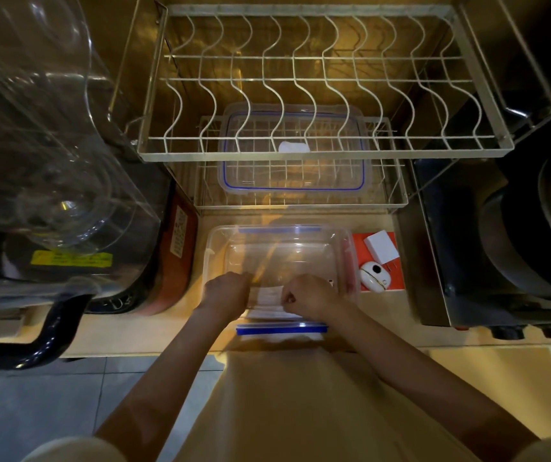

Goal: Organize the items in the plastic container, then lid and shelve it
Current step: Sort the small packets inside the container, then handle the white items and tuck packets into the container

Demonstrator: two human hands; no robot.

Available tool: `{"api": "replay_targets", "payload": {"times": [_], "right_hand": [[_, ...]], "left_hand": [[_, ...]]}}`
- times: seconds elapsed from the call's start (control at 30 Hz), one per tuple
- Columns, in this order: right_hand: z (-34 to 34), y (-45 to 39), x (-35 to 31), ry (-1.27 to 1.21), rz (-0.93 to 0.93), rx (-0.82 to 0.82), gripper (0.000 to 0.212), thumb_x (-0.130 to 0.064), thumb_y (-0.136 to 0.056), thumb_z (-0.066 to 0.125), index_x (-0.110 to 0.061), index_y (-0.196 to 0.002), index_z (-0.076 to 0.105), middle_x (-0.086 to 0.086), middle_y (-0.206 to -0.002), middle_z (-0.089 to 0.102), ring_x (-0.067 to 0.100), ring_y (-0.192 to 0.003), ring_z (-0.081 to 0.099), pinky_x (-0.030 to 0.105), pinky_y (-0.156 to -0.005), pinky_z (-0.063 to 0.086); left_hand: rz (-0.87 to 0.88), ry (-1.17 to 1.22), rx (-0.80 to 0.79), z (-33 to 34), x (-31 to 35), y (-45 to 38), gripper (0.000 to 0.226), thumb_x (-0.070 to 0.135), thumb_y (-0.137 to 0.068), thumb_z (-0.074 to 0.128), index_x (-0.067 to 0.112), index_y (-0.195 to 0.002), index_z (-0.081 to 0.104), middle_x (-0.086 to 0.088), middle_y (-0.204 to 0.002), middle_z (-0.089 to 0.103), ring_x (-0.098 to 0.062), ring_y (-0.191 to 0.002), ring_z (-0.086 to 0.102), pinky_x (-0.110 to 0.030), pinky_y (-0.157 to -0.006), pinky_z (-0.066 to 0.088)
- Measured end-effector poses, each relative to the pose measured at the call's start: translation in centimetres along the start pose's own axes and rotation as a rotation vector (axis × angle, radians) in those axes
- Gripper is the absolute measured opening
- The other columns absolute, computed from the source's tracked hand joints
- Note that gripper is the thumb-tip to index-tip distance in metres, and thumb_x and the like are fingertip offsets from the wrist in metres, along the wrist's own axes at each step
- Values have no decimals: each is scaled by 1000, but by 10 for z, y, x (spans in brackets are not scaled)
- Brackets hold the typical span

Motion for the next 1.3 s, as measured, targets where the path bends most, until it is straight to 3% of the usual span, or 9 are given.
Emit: {"api": "replay_targets", "payload": {"times": [0.1, 0.2, 0.37, 0.6, 0.77, 0.87, 1.0, 1.17, 1.3], "right_hand": [[-4, 0, 2, -7, 2, 59, 18, -16, -87, 54, -9, -89, 70, 6, -95, 69, 20, -92, 62, 35, -82, 52], [-6, 1, 3, -8, -6, 86, 17, -16, -88, 51, -12, -80, 65, 4, -85, 64, 18, -84, 59, 30, -72, 47], [-10, 7, 3, -28, -14, 105, 22, -14, -91, 48, -8, -96, 69, 9, -102, 69, 21, -95, 62, 36, -87, 52], [-20, 24, 13, -127, 59, 150, 30, -14, -96, 43, -12, -120, 61, 6, -126, 59, 20, -112, 55, 29, -93, 44], [-54, 54, 15, -335, 32, 323, 22, -10, -94, 47, -9, -106, 66, 10, -104, 68, 19, -92, 62, 31, -82, 49], [-83, 80, 42, -461, 134, 507, 23, -11, -93, 51, -11, -110, 65, 4, -111, 69, 17, -102, 62, 31, -91, 50], [-107, 119, 85, -562, 246, 737, 23, -14, -89, 58, -13, -112, 63, 6, -102, 71, 18, -94, 66, 34, -88, 53], [-96, 146, 125, -619, 403, 852, 40, -16, -84, 65, -15, -122, 52, 1, -108, 65, 7, -91, 57, 5, -70, 41], [-67, 146, 142, -646, 557, 805, 57, -17, -78, 72, -19, -128, 45, -2, -120, 59, 8, -102, 54, 20, -86, 42]], "left_hand": [[8, 38, 31, 0, 1, 0, 30, 19, -84, 62, 14, -112, 56, -8, -115, 59, -24, -104, 58, -36, -88, 52], [22, 73, 37, 2, 1, 0, 41, 24, -83, 64, 18, -122, 53, -7, -118, 57, -23, -108, 56, -34, -88, 49], [51, 174, 59, 5, 5, 1, 44, 22, -84, 61, 20, -127, 49, -4, -122, 58, -19, -109, 57, -31, -86, 50], [42, 145, 89, 4, 13, 0, 42, 28, -85, 58, 18, -125, 49, -5, -115, 61, -19, -98, 60, -28, -77, 49], [102, 117, 52, -2, 32, -6, 41, 30, -87, 56, 17, -125, 50, -8, -122, 59, -23, -107, 57, -35, -87, 50], [178, 173, 68, -20, 60, -8, 33, 28, -89, 54, 17, -120, 55, -8, -123, 59, -24, -109, 56, -36, -90, 48], [329, 297, 201, -57, 109, -5, 30, 26, -89, 53, 16, -118, 59, -6, -119, 63, -23, -107, 59, -34, -89, 48], [453, 362, 360, -79, 161, -9, 36, 24, -86, 58, 17, -121, 54, -7, -121, 59, -24, -110, 56, -36, -90, 48], [451, 223, 370, -76, 193, -27, 56, 31, -84, 60, 18, -135, 40, -8, -135, 48, -25, -125, 42, -37, -103, 37]]}}
Point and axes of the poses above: each hand's wrist, its own y-axis away from the middle knuckle, its own z-axis out of the palm, x = y × z, the point moved 9 cm from there along -y, towards the middle knuckle
